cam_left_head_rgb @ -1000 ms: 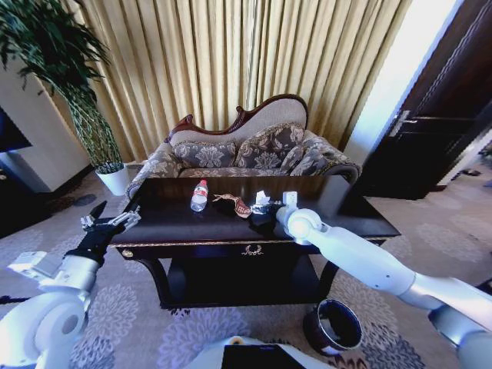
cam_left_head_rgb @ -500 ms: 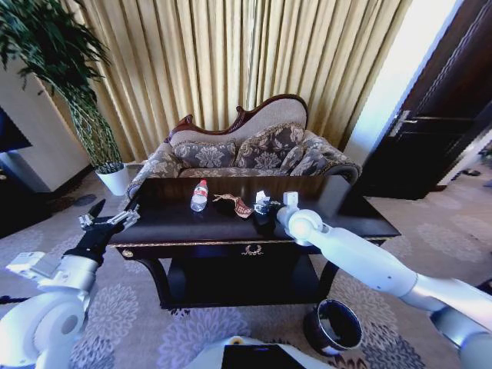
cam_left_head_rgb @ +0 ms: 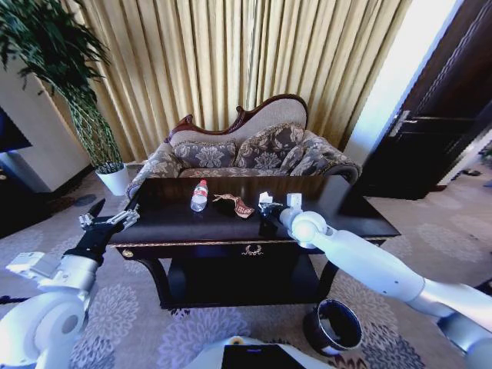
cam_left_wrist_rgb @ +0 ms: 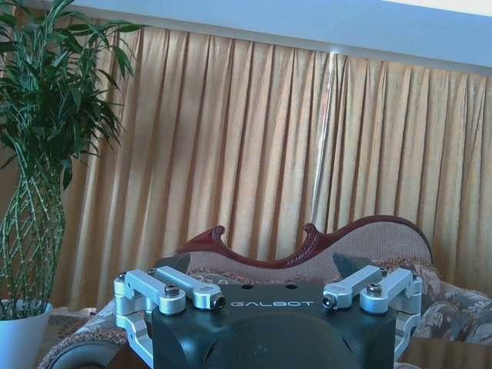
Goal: Move to the front of the table and place the trash on the table into the trash bin.
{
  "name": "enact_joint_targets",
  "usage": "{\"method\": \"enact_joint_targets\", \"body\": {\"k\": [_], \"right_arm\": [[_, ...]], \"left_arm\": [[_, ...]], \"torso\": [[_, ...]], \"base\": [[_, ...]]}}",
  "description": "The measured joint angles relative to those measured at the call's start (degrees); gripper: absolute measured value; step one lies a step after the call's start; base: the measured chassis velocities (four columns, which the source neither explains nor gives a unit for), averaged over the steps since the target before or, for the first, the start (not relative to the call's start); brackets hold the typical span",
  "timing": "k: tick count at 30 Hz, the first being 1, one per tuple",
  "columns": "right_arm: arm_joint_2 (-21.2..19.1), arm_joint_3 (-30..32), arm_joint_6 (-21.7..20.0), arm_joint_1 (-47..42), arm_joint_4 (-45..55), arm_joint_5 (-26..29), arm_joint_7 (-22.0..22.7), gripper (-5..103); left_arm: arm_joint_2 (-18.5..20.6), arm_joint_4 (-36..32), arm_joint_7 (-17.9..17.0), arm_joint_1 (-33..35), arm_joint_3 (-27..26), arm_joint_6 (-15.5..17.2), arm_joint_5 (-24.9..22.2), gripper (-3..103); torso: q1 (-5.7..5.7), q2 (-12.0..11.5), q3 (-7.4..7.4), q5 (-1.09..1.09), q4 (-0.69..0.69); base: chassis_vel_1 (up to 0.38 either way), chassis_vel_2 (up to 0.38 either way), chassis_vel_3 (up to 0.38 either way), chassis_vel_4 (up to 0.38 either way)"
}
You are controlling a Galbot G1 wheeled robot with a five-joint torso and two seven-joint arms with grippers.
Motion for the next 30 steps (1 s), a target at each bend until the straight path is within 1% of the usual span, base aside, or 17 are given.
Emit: {"method": "enact_joint_targets", "body": {"k": [4, 6, 8, 10, 11, 13, 14, 15, 17, 18, 20, 21, 24, 25, 27, 28, 30], "right_arm": [[-0.12, 1.70, 0.34, -0.02, 0.81, -0.09, 0.08, 0], [-1.17, 4.94, 1.33, -0.55, 2.92, -2.46, 0.13, 0], [-1.63, 6.05, 1.64, -1.02, 3.73, -3.36, 0.13, 0], [-3.33, 10.81, 2.56, -3.75, 6.29, -5.38, 0.12, 0], [-3.33, 10.81, 2.56, -3.75, 6.29, -5.38, 0.12, 0], [-4.81, 16.38, 3.01, -8.46, 8.12, -7.25, 0.12, 0], [-5.89, 19.75, 3.19, -12.25, 9.33, -8.80, 0.33, 0], [-5.89, 19.75, 3.19, -12.25, 9.33, -8.80, 0.33, 0], [-7.89, 26.01, 3.25, -19.49, 11.75, -12.91, 0.89, 0], [-7.89, 26.01, 3.25, -19.49, 11.75, -12.91, 0.89, 0], [-9.03, 32.77, 3.29, -25.88, 14.92, -14.93, 2.09, 0], [-9.03, 32.77, 3.29, -25.88, 14.92, -14.93, 2.09, 0], [-9.44, 40.84, 3.58, -33.61, 19.32, -15.21, 3.44, 0], [-9.44, 40.84, 3.58, -33.61, 19.32, -15.21, 3.44, 0], [-9.05, 46.85, 3.80, -39.85, 21.91, -15.47, 3.36, 0], [-9.05, 46.85, 3.80, -39.85, 21.91, -15.47, 3.36, 0], [-8.00, 52.68, 3.95, -45.25, 23.27, -15.84, 1.27, 0]], "left_arm": [[0.06, 0.15, 0.05, -0.19, -0.02, -0.09, 0.00, 100], [0.23, 0.42, 0.07, -0.44, -0.02, -0.12, -0.04, 100], [0.32, 0.53, 0.07, -0.51, -0.02, -0.14, -0.05, 100], [0.62, 0.95, 0.08, -0.64, -0.12, -0.49, -0.16, 100], [0.62, 0.95, 0.08, -0.64, -0.12, -0.49, -0.16, 100], [0.95, 1.41, 0.25, -0.65, -0.31, -1.28, -0.31, 100], [1.13, 1.77, 0.47, -0.73, -0.55, -1.59, -0.55, 100], [1.13, 1.77, 0.47, -0.73, -0.55, -1.59, -0.55, 100], [1.56, 2.63, 0.61, -1.05, -1.05, -2.07, -1.03, 100], [1.56, 2.63, 0.61, -1.05, -1.05, -2.07, -1.03, 100], [2.07, 3.63, 0.68, -1.28, -1.65, -2.64, -1.41, 100], [2.07, 3.63, 0.68, -1.28, -1.65, -2.64, -1.41, 100], [2.75, 4.72, 0.71, -1.82, -2.18, -2.86, -2.19, 100], [2.75, 4.72, 0.71, -1.82, -2.18, -2.86, -2.19, 100], [3.24, 5.44, 0.87, -2.41, -2.21, -3.38, -2.60, 100], [3.24, 5.44, 0.87, -2.41, -2.21, -3.38, -2.60, 100], [3.81, 5.98, 1.72, -2.85, -2.20, -4.16, -3.24, 100]], "torso": [[0.00, 0.00, 0.00, 0.00, 0.00], [0.00, 0.00, 0.00, -0.01, 0.01], [0.00, -0.01, 0.00, 0.00, 0.01], [0.00, 0.00, 0.00, -0.01, 0.00], [0.00, 0.00, 0.00, -0.01, 0.00], [0.00, 0.00, 0.00, 0.00, 0.00], [0.00, 0.00, 0.00, 0.00, -0.01], [0.00, 0.00, 0.00, 0.00, -0.01], [0.00, 0.00, 0.00, 0.02, -0.02], [0.00, 0.00, 0.00, 0.02, -0.02], [0.00, 0.00, -0.01, 0.01, -0.02], [0.00, 0.00, -0.01, 0.01, -0.02], [0.00, 0.00, 0.00, -0.01, 0.02], [0.00, 0.00, 0.00, -0.01, 0.02], [0.00, 0.00, 0.00, -0.01, 0.00], [0.00, 0.00, 0.00, -0.01, 0.00], [0.00, 0.00, -0.01, 0.02, 0.00]], "base": [[0.000, 0.000, 0.000, 0.000], [0.000, 0.000, 0.000, 0.000], [0.000, 0.000, 0.000, 0.000], [0.000, 0.000, 0.000, 0.000], [0.000, 0.000, 0.000, 0.000], [0.000, 0.000, 0.000, 0.000], [0.000, 0.000, 0.000, 0.000], [0.000, 0.000, 0.000, 0.000], [0.000, 0.000, 0.000, 0.000], [0.000, 0.000, 0.000, 0.000], [0.000, 0.000, 0.000, 0.000], [0.000, 0.000, 0.000, 0.000], [0.000, 0.000, 0.000, 0.000], [0.000, 0.000, 0.000, 0.000], [0.000, 0.000, 0.000, 0.000], [0.000, 0.000, 0.000, 0.000], [0.000, 0.000, 0.000, 0.000]]}}
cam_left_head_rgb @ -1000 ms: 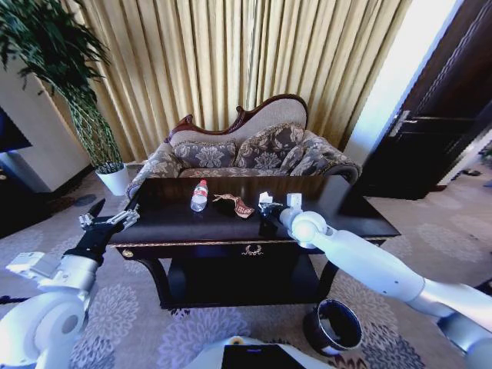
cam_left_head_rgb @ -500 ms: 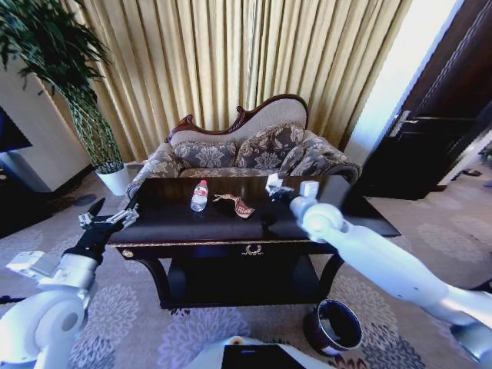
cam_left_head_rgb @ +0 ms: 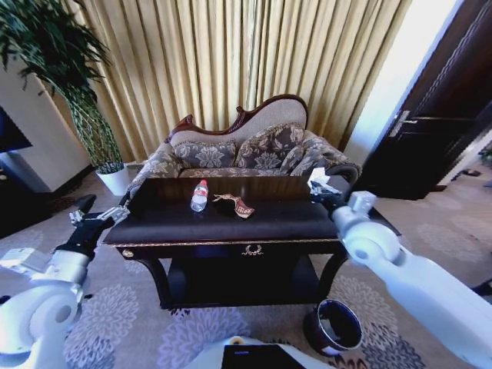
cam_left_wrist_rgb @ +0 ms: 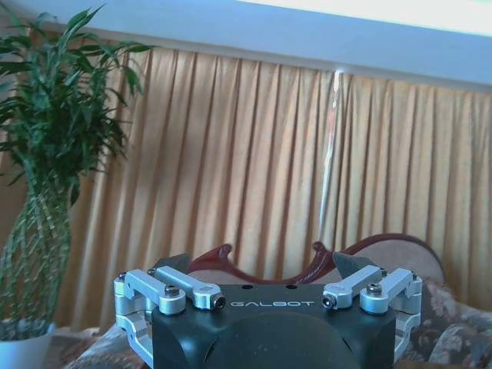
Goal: Move to the front of the table and place the trash on the table into the trash bin.
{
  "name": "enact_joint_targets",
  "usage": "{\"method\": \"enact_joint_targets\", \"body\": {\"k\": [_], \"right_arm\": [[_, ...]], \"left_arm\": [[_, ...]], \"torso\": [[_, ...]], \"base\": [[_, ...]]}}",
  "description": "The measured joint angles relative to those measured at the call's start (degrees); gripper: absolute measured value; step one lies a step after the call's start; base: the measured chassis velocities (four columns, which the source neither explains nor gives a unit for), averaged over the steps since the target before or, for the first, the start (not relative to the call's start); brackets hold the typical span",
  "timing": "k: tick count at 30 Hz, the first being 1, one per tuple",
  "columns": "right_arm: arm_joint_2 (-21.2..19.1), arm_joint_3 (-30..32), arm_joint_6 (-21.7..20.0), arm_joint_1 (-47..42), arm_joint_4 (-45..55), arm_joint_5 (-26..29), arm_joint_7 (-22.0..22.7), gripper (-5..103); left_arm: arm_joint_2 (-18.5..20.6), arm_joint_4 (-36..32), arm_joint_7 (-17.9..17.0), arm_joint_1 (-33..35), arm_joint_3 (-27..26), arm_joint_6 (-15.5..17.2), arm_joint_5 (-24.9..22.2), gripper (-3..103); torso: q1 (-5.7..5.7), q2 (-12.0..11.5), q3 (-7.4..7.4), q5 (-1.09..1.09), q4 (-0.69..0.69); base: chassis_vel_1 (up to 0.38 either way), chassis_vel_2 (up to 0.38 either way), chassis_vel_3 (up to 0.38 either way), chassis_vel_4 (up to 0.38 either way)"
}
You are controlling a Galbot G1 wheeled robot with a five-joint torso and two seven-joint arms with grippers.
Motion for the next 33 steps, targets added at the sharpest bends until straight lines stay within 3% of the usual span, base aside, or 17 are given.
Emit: {"method": "enact_joint_targets", "body": {"k": [1, 4, 10, 28, 32, 33], "right_arm": [[0.92, 4.32, 0.53, -3.74, 0.57, -0.98, -2.39, 0], [2.63, 9.49, 1.47, -9.60, 1.62, -2.40, -5.84, 0], [5.34, 12.97, 2.21, -15.54, 4.51, -4.38, -10.18, 0], [8.10, 13.20, 2.46, -17.58, 5.69, -7.06, -9.94, 0], [8.43, 13.31, 2.54, -18.08, 5.97, -7.65, -9.88, 0], [8.53, 13.42, 2.61, -18.27, 6.08, -7.79, -9.86, 0]], "left_arm": [[0.56, 0.39, 0.61, -0.39, 0.09, -0.34, -1.00, 100], [1.61, 1.28, 1.02, -1.16, 0.48, -0.41, -2.22, 100], [3.21, 2.36, 1.79, -1.63, 0.59, -0.42, -3.66, 100], [3.92, 2.22, 1.94, -1.04, 0.30, -0.29, -4.54, 100], [3.92, 1.29, 0.15, -1.04, 0.03, 2.29, -3.92, 100], [3.94, 0.97, -0.39, -1.07, -0.01, 3.40, -1.73, 100]], "torso": [[0.00, 0.00, 0.00, -0.02, 0.00], [0.00, 0.00, 0.00, -0.01, -0.02], [0.00, 0.00, 0.00, -0.03, 0.01], [0.00, -0.01, 0.01, -0.03, 0.00], [0.00, 0.00, 0.01, -0.02, 0.00], [0.00, 0.00, 0.01, -0.02, -0.01]], "base": [[0.000, 0.000, 0.000, 0.000], [0.000, 0.000, 0.000, 0.000], [0.000, 0.000, 0.000, 0.000], [0.019, -0.016, -0.019, 0.022], [0.070, -0.076, -0.075, 0.074], [0.079, -0.090, -0.079, 0.088]]}}
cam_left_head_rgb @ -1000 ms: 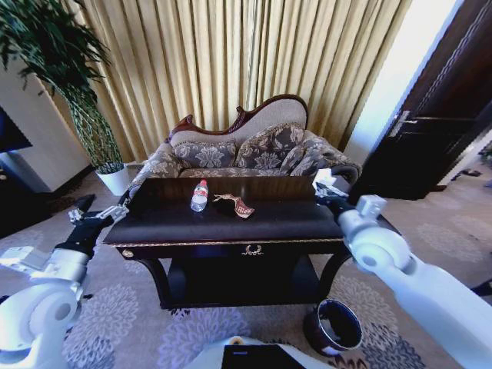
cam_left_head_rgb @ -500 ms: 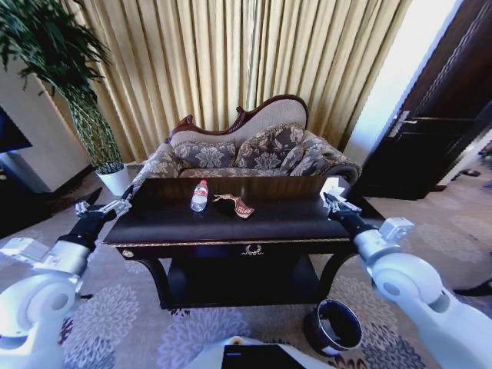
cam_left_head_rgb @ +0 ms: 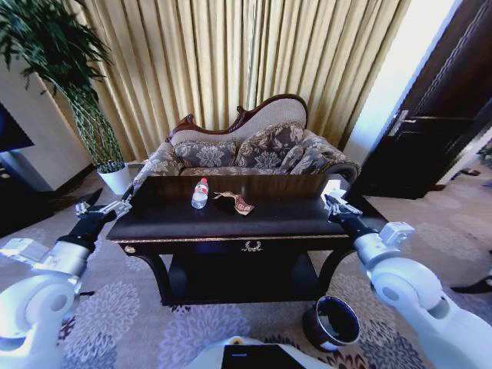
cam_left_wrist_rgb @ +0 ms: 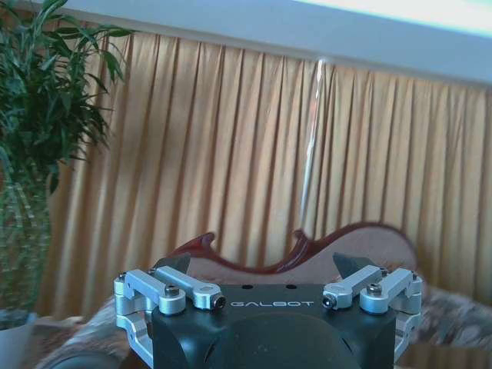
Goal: Move to the front of the table and place the trash on the table into the trash bin.
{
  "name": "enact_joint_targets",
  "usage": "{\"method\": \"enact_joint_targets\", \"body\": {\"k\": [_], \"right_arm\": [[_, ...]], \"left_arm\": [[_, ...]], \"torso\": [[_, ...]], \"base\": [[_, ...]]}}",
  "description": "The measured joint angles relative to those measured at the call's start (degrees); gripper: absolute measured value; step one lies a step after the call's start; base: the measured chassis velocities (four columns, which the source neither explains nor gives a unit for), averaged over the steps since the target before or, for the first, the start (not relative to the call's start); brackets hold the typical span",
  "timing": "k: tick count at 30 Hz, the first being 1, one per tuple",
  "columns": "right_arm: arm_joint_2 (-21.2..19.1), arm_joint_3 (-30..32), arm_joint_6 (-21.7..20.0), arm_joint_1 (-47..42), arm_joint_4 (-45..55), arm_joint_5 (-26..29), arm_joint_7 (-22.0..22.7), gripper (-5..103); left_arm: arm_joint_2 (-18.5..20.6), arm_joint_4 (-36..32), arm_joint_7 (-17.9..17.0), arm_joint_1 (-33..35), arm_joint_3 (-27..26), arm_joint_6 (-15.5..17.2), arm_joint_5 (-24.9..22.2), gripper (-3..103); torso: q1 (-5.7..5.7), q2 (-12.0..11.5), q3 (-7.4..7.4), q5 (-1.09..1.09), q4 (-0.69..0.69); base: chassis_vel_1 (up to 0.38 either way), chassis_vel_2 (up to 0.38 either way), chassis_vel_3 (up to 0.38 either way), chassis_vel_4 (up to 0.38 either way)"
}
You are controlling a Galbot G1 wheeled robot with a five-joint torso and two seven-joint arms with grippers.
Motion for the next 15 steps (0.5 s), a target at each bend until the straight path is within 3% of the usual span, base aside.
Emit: {"method": "enact_joint_targets", "body": {"k": [3, 7, 15], "right_arm": [[0.22, 0.15, 0.21, -0.28, 0.08, -0.35, 0.02, 0], [0.64, 0.21, 0.47, -0.61, 0.29, -0.83, 0.04, 0], [1.35, 0.55, 0.53, -1.47, 0.72, -1.38, 0.05, 0]], "left_arm": [[0.17, -0.60, -0.38, -0.03, -0.30, 1.71, 2.60, 100], [0.61, -1.75, -1.63, -0.03, -0.82, 5.02, 2.28, 100], [0.56, -2.13, -2.05, -0.07, -0.70, 6.27, 1.71, 100]], "torso": [[0.00, 0.00, 0.00, 0.00, 0.00], [0.00, 0.00, 0.00, 0.00, 0.00], [0.00, 0.00, 0.00, 0.00, 0.01]], "base": [[0.093, -0.089, -0.080, 0.080], [0.093, -0.080, -0.087, 0.082], [0.091, -0.077, -0.080, 0.092]]}}
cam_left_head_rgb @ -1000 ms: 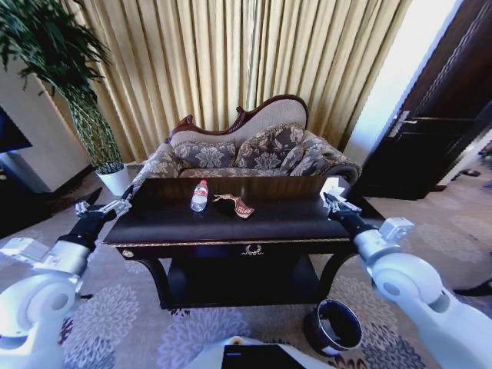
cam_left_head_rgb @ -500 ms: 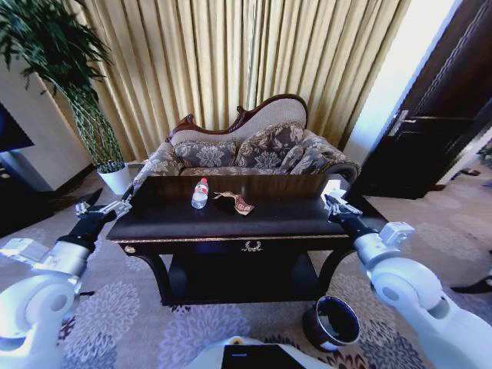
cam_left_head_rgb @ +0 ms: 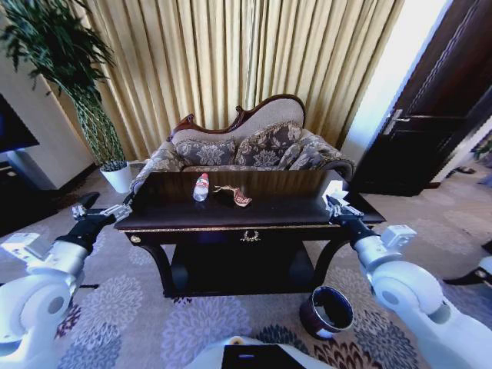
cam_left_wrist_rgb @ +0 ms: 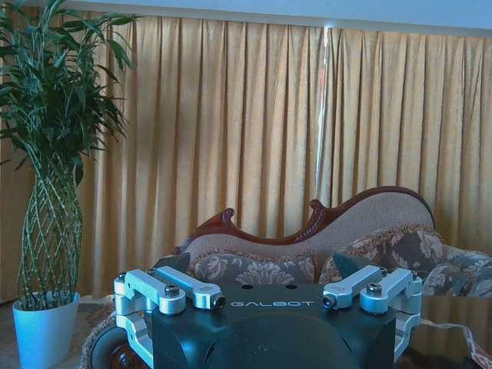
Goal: Move to the front of the table and place the trash on the table into the trash bin.
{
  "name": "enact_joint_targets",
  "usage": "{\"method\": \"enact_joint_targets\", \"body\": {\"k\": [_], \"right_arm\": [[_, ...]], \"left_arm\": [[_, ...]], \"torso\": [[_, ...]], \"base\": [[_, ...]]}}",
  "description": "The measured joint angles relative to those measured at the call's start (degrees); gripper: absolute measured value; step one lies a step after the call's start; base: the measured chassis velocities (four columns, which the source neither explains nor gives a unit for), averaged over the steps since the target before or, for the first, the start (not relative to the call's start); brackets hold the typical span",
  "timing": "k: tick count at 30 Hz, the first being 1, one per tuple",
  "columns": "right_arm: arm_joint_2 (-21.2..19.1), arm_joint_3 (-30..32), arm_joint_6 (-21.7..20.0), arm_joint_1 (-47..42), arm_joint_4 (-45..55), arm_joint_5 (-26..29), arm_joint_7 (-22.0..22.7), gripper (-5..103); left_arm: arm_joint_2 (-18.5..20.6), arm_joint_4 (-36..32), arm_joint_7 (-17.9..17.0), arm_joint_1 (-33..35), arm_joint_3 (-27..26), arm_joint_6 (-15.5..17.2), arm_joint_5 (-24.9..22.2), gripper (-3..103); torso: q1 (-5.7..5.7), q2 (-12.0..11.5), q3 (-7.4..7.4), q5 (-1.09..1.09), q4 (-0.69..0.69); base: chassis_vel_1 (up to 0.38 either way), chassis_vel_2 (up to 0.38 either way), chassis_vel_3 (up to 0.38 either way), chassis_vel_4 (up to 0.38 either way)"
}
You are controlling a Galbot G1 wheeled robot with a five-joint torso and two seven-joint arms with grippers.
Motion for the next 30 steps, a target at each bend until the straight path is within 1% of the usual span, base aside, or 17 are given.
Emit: {"method": "enact_joint_targets", "body": {"k": [11, 22, 24, 25, 28, 29, 30], "right_arm": [[0.52, -0.13, 0.07, -0.31, 0.09, -0.72, 0.00, 0], [1.59, -2.66, 0.98, 0.04, -1.54, -3.16, -0.01, 0], [2.87, -4.33, 0.85, 0.02, -3.61, -4.46, -0.19, 0], [2.87, -4.33, 0.85, 0.02, -3.61, -4.46, -0.19, 0], [5.81, -8.33, -1.57, 0.47, -11.07, -6.45, -0.29, 0], [5.81, -8.33, -1.57, 0.47, -11.07, -6.45, -0.29, 0], [6.70, -10.15, -2.55, 0.85, -13.76, -6.86, 0.04, 0]], "left_arm": [[-0.18, 0.31, 0.09, 0.12, 0.16, -0.03, -0.03, 100], [-0.92, 0.36, 0.27, -0.01, 0.77, -0.37, -0.15, 100], [-1.37, 0.33, 0.43, 0.35, 0.87, -0.54, -0.06, 100], [-1.37, 0.33, 0.43, 0.35, 0.87, -0.54, -0.06, 100], [-1.51, -0.03, 0.56, 0.61, 0.65, -0.78, -0.05, 100], [-1.51, -0.03, 0.56, 0.61, 0.65, -0.78, -0.05, 100], [-1.52, -0.14, 0.58, 0.60, 0.55, -0.99, -0.08, 100]], "torso": [[0.01, 0.00, 0.00, 0.00, 0.00], [-0.02, 0.02, -0.01, 0.00, 0.00], [-0.04, 0.04, -0.03, -0.01, -0.01], [-0.04, 0.04, -0.03, -0.01, -0.01], [0.01, 0.00, 0.01, 0.00, 0.00], [0.01, 0.00, 0.01, 0.00, 0.00], [0.04, -0.02, 0.02, 0.01, 0.00]], "base": [[0.089, -0.089, -0.094, 0.083], [0.129, -0.125, -0.133, 0.139], [0.054, -0.073, -0.044, 0.051], [0.033, -0.073, -0.023, 0.023], [0.000, 0.000, 0.000, 0.000], [0.000, 0.000, 0.000, 0.000], [0.000, 0.000, 0.000, 0.000]]}}
